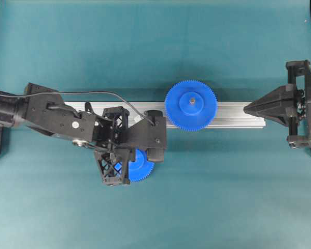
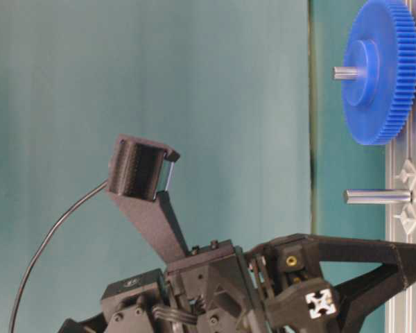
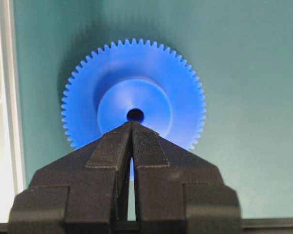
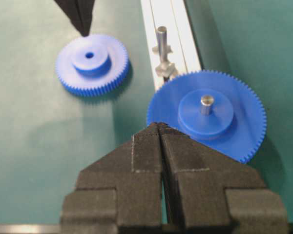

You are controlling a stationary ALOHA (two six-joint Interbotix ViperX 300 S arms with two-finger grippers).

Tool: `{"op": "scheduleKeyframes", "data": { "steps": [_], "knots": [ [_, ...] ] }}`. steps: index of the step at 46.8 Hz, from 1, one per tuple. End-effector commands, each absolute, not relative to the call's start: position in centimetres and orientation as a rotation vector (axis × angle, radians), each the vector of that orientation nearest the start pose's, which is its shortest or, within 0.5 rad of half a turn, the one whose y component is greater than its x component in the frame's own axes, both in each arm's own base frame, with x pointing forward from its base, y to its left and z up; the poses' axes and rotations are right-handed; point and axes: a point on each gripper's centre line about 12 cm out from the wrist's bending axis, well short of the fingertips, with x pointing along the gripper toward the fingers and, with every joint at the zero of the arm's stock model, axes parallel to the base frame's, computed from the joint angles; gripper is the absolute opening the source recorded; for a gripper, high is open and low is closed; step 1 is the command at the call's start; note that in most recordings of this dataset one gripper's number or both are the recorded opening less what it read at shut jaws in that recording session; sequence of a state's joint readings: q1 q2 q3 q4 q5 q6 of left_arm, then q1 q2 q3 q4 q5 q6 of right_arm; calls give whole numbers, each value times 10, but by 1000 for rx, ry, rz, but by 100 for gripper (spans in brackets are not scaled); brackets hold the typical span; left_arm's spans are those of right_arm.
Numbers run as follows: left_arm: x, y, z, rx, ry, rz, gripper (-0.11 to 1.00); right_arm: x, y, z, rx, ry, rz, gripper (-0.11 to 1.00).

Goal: Find the location of the shaft and insert the small gear.
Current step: 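Position the open left gripper above the small gear's hub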

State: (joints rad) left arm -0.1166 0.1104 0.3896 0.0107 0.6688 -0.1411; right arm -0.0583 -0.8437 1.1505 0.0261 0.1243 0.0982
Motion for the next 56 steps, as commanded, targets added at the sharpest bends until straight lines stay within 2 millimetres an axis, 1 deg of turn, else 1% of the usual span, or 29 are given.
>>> {"op": "scheduleKeyframes", "data": {
  "steps": [1,16,35,46,56],
  "knots": [
    [405,-50,179,-37,1134,-32,-1,210,-13,232,148,422,-88,0],
    [410,-53,175,-17,1166,-43,-1,209,-14,231,150,423,-94,0],
    [411,-54,168,23,1244,-60,-1,208,-15,228,151,432,-97,0],
    [414,-54,170,52,1239,-80,-1,208,-15,227,151,433,-98,0],
    [414,-54,169,64,1241,-88,-1,208,-15,227,151,433,-98,0]
  ]
}}
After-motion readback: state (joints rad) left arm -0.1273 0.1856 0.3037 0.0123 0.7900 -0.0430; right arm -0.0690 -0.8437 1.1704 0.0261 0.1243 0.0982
